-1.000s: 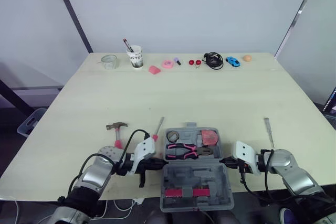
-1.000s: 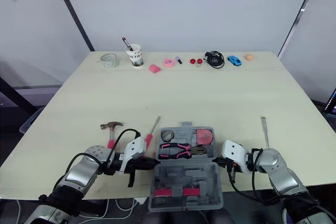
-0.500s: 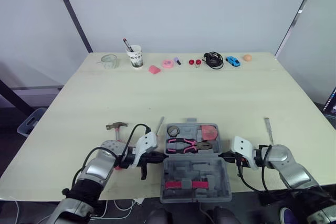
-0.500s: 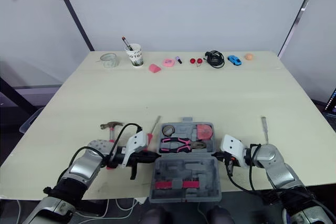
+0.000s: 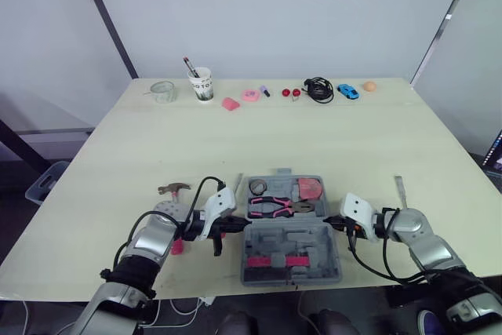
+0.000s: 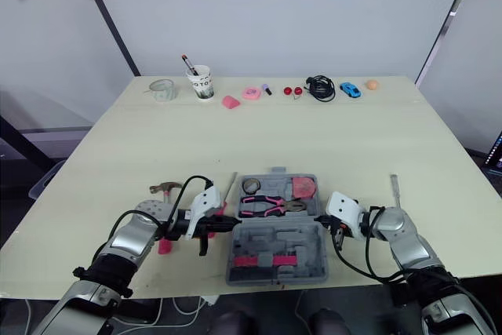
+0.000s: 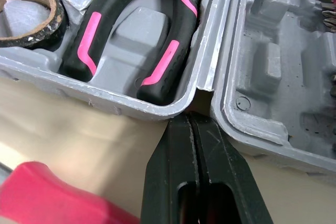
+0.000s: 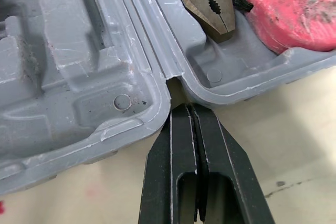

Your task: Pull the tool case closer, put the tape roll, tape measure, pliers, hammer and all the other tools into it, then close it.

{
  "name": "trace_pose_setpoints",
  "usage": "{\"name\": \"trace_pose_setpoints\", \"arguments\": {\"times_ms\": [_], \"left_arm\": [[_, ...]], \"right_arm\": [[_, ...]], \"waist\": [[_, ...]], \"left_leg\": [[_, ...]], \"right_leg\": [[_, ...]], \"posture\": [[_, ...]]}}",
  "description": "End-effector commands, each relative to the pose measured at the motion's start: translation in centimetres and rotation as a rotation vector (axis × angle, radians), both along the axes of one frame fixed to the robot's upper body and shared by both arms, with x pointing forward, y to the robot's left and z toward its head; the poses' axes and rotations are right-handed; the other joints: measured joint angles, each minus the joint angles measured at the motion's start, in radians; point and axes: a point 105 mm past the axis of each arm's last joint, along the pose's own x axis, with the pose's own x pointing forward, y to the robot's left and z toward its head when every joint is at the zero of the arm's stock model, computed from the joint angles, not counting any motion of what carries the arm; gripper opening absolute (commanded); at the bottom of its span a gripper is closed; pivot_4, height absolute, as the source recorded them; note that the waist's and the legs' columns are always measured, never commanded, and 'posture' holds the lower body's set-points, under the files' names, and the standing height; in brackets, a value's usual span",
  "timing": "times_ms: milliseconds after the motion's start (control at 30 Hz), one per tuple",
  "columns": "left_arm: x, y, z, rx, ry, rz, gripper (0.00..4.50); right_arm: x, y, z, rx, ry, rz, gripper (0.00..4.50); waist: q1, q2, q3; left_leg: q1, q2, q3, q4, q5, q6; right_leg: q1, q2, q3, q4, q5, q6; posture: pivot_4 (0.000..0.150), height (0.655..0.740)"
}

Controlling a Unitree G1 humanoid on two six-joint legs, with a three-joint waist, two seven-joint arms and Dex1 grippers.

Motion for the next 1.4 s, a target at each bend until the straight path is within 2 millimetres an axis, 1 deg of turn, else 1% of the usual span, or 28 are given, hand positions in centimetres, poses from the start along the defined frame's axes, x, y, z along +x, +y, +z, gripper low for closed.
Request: {"name": "trace_pose_setpoints", "arguments": {"times_ms": [33, 333, 467, 733, 1100, 1200, 1400], "left_arm": [[0.1, -0.9, 0.1, -0.006, -0.019, -0.025, 0.02], [0.0, -0.7, -0.1, 0.001, -0.013, -0.029, 0.02], [0.2, -0.6, 0.1, 0.003, -0.025, -0.023, 0.02], [1.3, -0.5, 0.5, -0.002, -0.048, 0.002, 0.02], [1.9, -0.4, 0.4, 0.007, -0.065, 0.020, 0.02], [2.4, -0.4, 0.5, 0.007, -0.091, 0.041, 0.02], [2.2, -0.4, 0.3, 0.013, -0.075, 0.031, 0.02]], "right_arm": [[0.5, 1.5, 1.8, 0.048, -0.075, 0.046, 0.00], [0.1, 1.7, 1.1, 0.042, -0.065, 0.055, 0.00], [0.2, 1.8, 1.1, 0.044, -0.070, 0.053, 0.00], [0.8, 1.9, 1.3, 0.053, -0.098, 0.033, 0.00], [1.8, 1.9, 1.5, 0.050, -0.138, 0.005, 0.00], [1.9, 2.0, 1.4, 0.051, -0.140, 0.006, 0.00], [1.8, 2.0, 1.3, 0.046, -0.129, 0.012, 0.00]], "waist": [[0.000, 0.000, 0.000], [-0.002, 0.000, 0.000], [-0.003, 0.000, 0.000], [-0.007, 0.000, 0.000], [-0.009, 0.000, 0.000], [-0.008, 0.000, 0.000], [-0.009, 0.000, 0.000]], "left_leg": [[0.000, 0.000, 0.000, 0.000, 0.000, 0.000], [0.000, 0.000, -0.001, 0.000, 0.000, 0.000], [0.000, 0.000, -0.001, 0.000, 0.000, 0.000], [0.001, 0.000, 0.000, 0.000, 0.000, 0.000], [0.001, 0.000, 0.000, 0.000, 0.000, 0.000], [0.001, 0.000, 0.000, 0.000, 0.000, 0.000], [0.001, 0.000, 0.000, 0.000, 0.000, 0.000]], "right_leg": [[0.000, 0.000, 0.000, 0.000, 0.000, 0.000], [0.000, 0.000, 0.000, 0.000, 0.000, 0.000], [0.000, 0.000, 0.000, 0.000, 0.000, 0.000], [0.000, 0.000, 0.000, 0.000, 0.000, 0.000], [0.000, 0.000, 0.000, 0.000, 0.000, 0.000], [0.000, 0.000, 0.000, 0.000, 0.000, 0.000], [0.000, 0.000, 0.000, 0.000, 0.000, 0.000]], "posture": [[0.150, 0.7400], [0.150, 0.7400], [0.150, 0.7400], [0.150, 0.7400], [0.150, 0.7400], [0.150, 0.7400], [0.150, 0.7400]]}}
